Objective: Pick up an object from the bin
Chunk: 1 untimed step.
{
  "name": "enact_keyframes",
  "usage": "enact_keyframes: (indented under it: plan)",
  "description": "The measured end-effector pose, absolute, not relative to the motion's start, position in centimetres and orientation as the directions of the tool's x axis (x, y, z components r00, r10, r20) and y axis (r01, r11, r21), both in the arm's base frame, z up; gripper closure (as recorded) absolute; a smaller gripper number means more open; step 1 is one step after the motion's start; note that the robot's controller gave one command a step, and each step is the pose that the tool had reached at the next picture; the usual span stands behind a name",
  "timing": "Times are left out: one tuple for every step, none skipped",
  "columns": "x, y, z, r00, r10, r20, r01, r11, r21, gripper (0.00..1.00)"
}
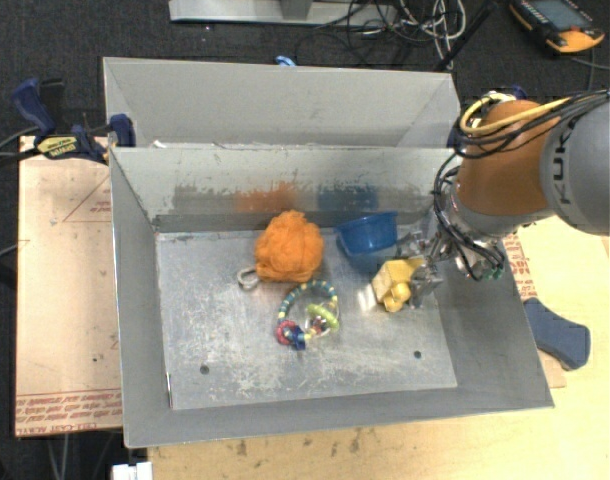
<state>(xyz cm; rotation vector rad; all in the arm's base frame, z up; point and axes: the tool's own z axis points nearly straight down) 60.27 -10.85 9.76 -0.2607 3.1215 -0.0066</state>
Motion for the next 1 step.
enact_keyframes:
  plan:
    - [60.98, -10.25, 21.63, -0.996, -0.088, -0.004, -0.088, 0.996, 0.000, 1.00]
